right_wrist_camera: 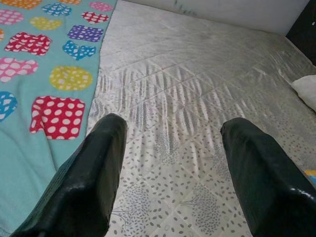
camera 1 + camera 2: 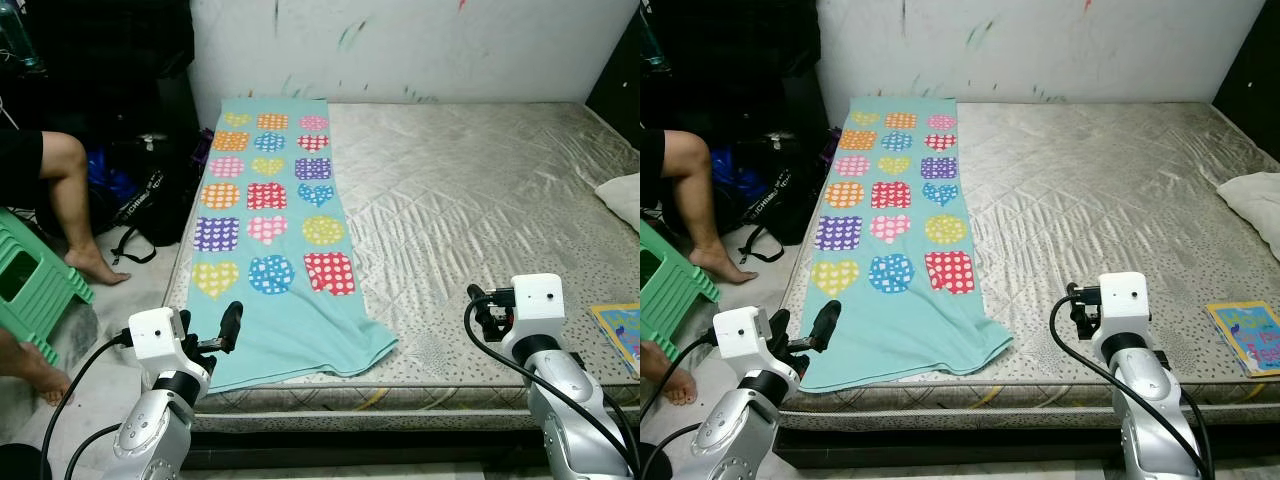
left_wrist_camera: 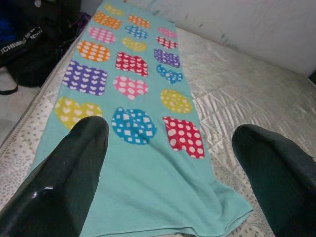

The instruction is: Clean up the room

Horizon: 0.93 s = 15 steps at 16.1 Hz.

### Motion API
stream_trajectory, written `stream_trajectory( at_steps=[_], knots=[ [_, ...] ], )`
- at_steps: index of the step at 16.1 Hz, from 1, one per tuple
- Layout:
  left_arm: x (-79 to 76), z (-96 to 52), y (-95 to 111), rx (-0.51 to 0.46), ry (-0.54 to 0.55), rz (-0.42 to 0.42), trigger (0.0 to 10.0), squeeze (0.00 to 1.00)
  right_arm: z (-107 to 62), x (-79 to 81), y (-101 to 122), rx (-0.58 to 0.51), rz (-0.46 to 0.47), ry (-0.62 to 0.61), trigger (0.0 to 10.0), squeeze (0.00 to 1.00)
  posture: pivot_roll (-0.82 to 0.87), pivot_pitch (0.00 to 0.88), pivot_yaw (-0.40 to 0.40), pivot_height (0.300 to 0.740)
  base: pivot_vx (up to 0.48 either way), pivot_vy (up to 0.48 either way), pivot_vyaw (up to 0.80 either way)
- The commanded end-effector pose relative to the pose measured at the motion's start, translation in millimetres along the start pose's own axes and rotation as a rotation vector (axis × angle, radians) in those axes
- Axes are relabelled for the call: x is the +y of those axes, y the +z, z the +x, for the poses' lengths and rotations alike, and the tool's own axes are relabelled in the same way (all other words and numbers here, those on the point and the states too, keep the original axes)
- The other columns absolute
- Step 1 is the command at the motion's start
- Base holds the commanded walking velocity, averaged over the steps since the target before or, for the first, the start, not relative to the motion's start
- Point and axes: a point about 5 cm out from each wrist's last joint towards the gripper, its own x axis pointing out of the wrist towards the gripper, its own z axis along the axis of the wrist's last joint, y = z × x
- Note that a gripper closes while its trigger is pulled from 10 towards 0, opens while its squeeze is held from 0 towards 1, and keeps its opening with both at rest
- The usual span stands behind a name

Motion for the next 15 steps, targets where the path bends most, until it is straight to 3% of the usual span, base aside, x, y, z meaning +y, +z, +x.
stream_trajectory(
  at_steps=[1,8,15],
  knots=[
    [0.6,0.0,2.3,-0.001,0.007,0.003,10.0,0.00,-0.5,-2.5,0.7,0.004,-0.005,-0.003,10.0,0.00,-0.09,0.000,0.003,0.740,0.000,0.000,0.00],
    [-1.3,-0.1,4.4,-0.019,-0.013,0.011,10.0,0.00,-1.0,-3.1,0.4,0.007,-0.011,-0.001,10.0,0.00,-0.09,0.000,0.003,0.740,-0.039,0.000,0.00],
    [-1.4,0.3,3.7,-0.019,-0.016,0.010,10.0,0.00,-0.3,-3.4,-0.3,0.009,-0.014,0.002,10.0,0.00,-0.09,0.000,0.000,0.740,0.000,-0.243,0.00]
  ],
)
